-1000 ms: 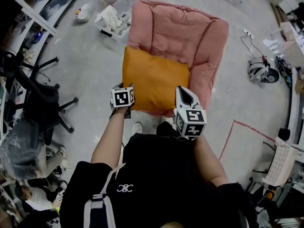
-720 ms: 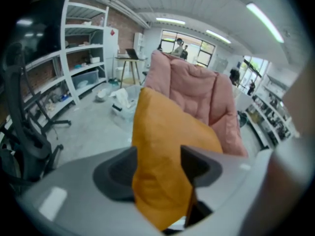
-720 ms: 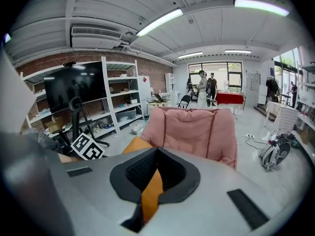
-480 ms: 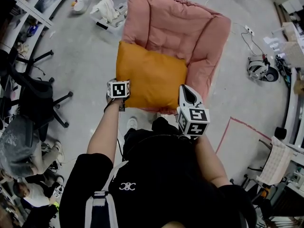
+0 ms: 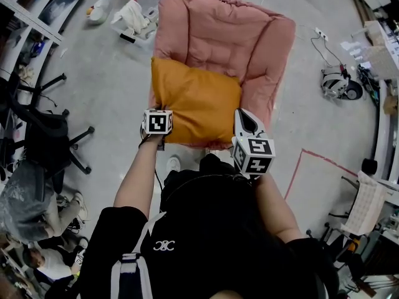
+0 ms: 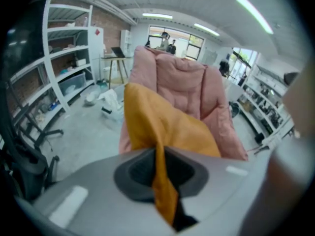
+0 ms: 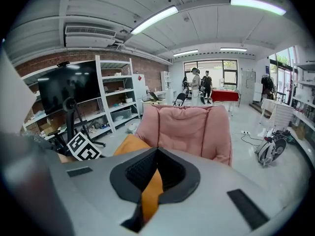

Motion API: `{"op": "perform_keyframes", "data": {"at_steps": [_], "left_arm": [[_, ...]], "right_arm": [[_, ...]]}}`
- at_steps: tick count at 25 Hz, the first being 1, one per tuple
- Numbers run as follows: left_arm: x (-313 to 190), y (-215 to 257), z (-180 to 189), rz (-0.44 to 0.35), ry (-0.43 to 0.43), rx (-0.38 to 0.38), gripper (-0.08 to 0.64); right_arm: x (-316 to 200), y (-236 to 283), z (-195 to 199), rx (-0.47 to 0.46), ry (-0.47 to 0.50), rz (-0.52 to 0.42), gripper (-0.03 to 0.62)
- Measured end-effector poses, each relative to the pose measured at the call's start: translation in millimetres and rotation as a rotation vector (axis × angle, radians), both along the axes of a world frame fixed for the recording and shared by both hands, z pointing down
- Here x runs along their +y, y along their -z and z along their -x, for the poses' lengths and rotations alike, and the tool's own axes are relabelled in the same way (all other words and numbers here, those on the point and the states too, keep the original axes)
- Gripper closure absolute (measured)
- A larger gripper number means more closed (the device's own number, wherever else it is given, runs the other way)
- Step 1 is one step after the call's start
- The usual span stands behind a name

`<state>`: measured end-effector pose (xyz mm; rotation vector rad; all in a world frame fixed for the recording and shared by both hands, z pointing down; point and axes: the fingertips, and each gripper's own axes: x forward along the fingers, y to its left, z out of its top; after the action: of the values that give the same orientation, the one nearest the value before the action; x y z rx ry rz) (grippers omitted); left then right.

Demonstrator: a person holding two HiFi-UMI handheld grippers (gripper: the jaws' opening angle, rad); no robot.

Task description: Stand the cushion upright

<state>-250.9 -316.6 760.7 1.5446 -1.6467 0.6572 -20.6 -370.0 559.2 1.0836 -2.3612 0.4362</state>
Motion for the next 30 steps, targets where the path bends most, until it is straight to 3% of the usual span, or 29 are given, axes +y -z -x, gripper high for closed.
{"op": "perform_keyframes", "data": {"at_steps": [8,17,24,30], "left_arm": [[-28,70,-32,-0.163,-0.128,0.012,0.531],[-74,167,-73,-0.344,-0.384,-0.162,0.548],[-105,216,-106,-0.398,-0.623,-0.24,0.555],[-129,254,-135,-0.449,-0.919,-0.322,0.557]], "right_arm": [[4,6,-7,-0.025,-0.052,-0.01,0.594],[0,19,-24,-0.058,-0.126,-0.05,0.594],[-7,26,-50,-0.092,-0.21,-0.067,0.594],[-16,25,-72,-0.122,-0.271,-0.063,0.594]]}}
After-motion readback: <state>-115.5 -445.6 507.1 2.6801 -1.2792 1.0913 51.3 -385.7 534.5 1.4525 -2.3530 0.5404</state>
